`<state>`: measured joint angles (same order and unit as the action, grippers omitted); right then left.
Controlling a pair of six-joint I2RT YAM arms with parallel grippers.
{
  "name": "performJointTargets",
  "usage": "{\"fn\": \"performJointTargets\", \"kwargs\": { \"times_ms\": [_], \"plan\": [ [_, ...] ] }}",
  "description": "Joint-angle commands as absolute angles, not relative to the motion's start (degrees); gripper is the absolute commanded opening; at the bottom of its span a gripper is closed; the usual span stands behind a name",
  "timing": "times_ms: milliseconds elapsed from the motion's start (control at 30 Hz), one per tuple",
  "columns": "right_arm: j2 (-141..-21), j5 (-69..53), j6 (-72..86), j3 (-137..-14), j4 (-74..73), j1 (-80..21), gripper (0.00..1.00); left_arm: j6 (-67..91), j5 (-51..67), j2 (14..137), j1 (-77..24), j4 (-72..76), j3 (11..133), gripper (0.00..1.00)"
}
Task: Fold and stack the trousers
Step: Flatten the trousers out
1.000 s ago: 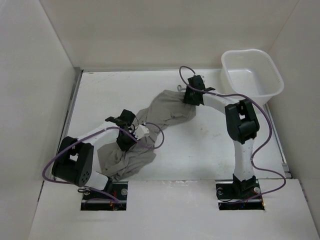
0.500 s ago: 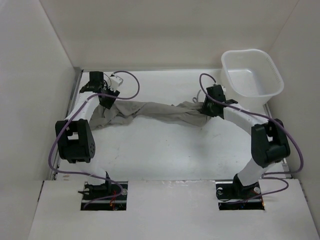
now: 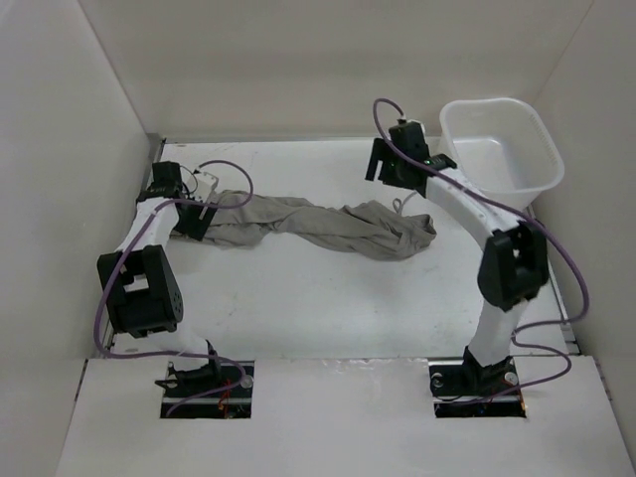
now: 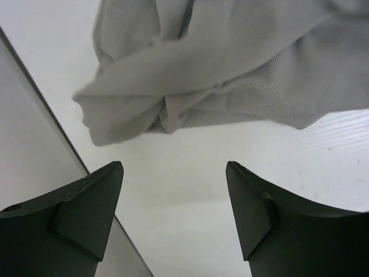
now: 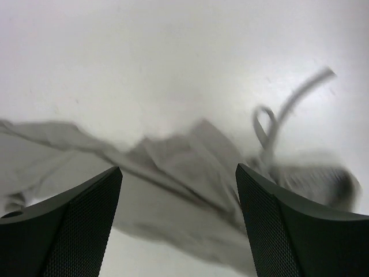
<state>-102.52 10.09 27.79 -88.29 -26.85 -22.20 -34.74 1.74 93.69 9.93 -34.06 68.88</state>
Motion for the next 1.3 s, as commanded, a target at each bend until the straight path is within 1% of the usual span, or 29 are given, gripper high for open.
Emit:
{"fn": "performJointTargets", "kwargs": {
  "times_ms": [0, 67, 133, 333, 367, 433, 467, 500, 567, 600, 633, 700, 733, 767, 833, 867, 900, 1067, 1167, 1267],
  "plan": [
    [-114.2, 8.8, 23.9, -98.4, -31.0, -21.0, 0.83, -34.9, 0.1, 94.0, 11.7, -32.1, 66.9, 0.71],
    [-119.6, 6.8, 22.6, -103.7, -33.0, -20.9, 0.81, -34.2, -0.4, 95.3, 13.1, -30.0, 66.4, 0.71],
    [-122.0, 5.7, 22.1, -105.2, -34.2, -21.4, 0.81, -33.4, -0.4, 96.5, 13.8, -28.7, 66.7, 0.71],
    [-125.6, 4.8, 25.0, -101.3, -33.3, -21.8, 0.81, -32.6, -0.9, 100.9, 14.6, -26.2, 68.2, 0.71],
    [-126.3, 4.5, 25.0, -101.3, -33.1, -21.8, 0.79, -32.8, -1.1, 101.9, 14.6, -26.1, 68.5, 0.71],
    [-127.3, 3.7, 25.5, -102.2, -33.5, -21.8, 0.73, -33.0, -1.4, 103.6, 14.7, -25.6, 69.0, 0.71],
    [-127.4, 3.3, 25.9, -102.3, -33.5, -21.8, 0.70, -33.0, -1.4, 104.3, 14.7, -25.1, 69.1, 0.71],
    [-127.2, 2.8, 26.4, -102.1, -33.5, -21.8, 0.64, -33.0, -1.5, 104.9, 14.7, -24.6, 69.2, 0.70],
    [-126.5, 2.2, 26.8, -101.4, -33.0, -21.8, 0.48, -33.0, -1.7, 106.3, 14.7, -23.5, 69.5, 0.69],
    [-126.2, 2.1, 27.1, -101.2, -32.9, -21.8, 0.38, -33.0, -1.8, 106.9, 14.5, -23.0, 69.7, 0.66],
    [-126.1, 2.0, 27.3, -101.0, -32.5, -21.6, 0.30, -33.0, -1.8, 107.4, 14.5, -22.6, 70.0, 0.62],
    [-126.5, 1.1, 27.8, -101.2, -32.0, -20.9, 0.14, -33.0, -1.8, 108.4, 14.5, -21.6, 70.5, 0.48],
    [-126.8, 0.5, 28.0, -101.7, -31.9, -20.3, 0.05, -33.0, -1.8, 108.8, 14.5, -21.2, 70.7, 0.38],
    [-127.0, -0.2, 28.2, -102.5, -31.9, -19.9, 0.01, -33.0, -1.8, 109.0, 14.5, -20.8, 71.1, 0.27],
    [-126.0, -0.1, 28.3, -103.9, -31.2, -19.3, 0.00, -32.9, -1.8, 108.9, 14.5, -20.6, 72.1, 0.09],
    [-124.8, 0.1, 28.2, -104.9, -30.5, -19.0, 0.00, -32.5, -1.4, 108.3, 14.5, -20.5, 72.9, 0.03],
    [-123.2, 0.4, 28.0, -106.3, -29.7, -18.8, 0.00, -32.4, -1.1, 107.5, 14.7, -20.5, 74.1, 0.00],
    [-113.1, 0.8, 26.4, -116.0, -23.9, -16.7, 0.00, -34.0, -0.7, 104.2, 15.8, -22.6, 84.9, 0.00],
    [-103.3, 0.4, 25.1, -113.3, -18.4, -15.3, 0.00, -35.6, -0.9, 102.0, 17.4, -26.5, 92.4, 0.00],
    [-93.1, -0.3, 23.9, -105.6, -13.6, -12.7, 0.00, -37.6, -1.6, 99.8, 19.0, -28.4, 95.7, 0.00]
  ]
}}
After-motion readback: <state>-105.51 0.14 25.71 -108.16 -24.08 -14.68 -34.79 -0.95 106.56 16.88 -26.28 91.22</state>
